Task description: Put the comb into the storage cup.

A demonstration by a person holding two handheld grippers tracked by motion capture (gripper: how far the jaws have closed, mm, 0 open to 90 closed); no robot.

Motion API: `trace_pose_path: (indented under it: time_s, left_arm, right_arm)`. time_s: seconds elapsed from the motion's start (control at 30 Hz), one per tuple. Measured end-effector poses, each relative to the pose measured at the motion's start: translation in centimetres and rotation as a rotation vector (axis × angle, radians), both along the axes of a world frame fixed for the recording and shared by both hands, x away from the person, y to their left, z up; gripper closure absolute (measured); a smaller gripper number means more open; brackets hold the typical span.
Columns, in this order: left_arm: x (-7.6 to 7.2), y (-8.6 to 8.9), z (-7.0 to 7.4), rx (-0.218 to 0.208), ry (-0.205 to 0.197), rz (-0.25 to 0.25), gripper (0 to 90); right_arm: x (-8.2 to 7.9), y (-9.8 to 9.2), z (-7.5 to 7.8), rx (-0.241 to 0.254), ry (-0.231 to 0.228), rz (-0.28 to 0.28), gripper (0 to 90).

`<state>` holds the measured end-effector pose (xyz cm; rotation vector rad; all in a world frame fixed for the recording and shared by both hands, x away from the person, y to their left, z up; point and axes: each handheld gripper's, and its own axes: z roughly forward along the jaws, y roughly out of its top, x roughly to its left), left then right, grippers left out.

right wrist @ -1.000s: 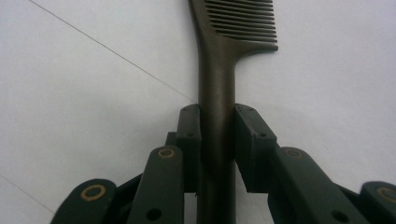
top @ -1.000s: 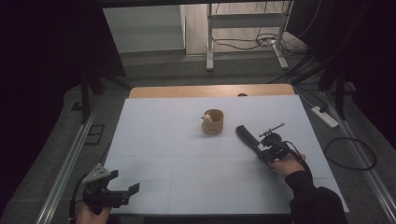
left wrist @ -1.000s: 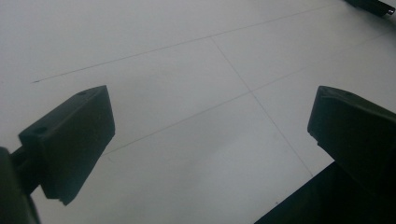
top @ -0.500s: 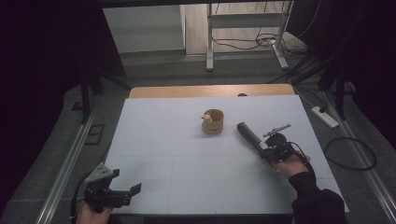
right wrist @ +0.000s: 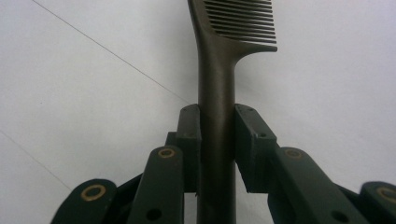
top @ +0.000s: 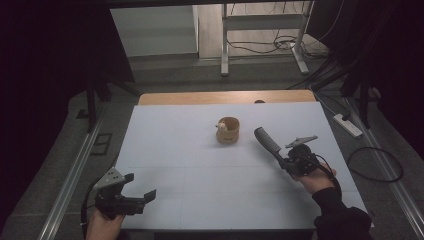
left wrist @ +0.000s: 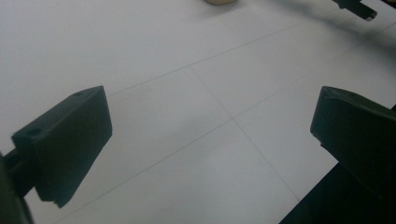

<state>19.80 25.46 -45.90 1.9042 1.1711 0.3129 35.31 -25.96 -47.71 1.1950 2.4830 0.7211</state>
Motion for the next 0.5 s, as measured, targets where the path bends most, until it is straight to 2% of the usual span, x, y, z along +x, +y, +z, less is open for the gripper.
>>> trace_pose_path:
  time_s: [0.13, 0.37, 0.5]
  left_arm:
    - [0.6, -0.4, 0.2, 0.000, -0.003, -0.021, 0.0]
    - [1.8, -1.1, 0.3, 0.015, 0.019, -0.060, 0.0]
    - [2.5, -1.5, 0.3, 0.041, 0.000, -0.101, 0.0]
  right_arm:
    - [-0.3, -0.1, 0.3, 0.006, -0.026, 0.007, 72.4]
    - [-1.0, 0.0, 0.9, -0.001, -0.069, 0.009, 72.5]
    - [-1.3, -0.1, 1.1, 0.002, -0.089, 0.013, 72.4]
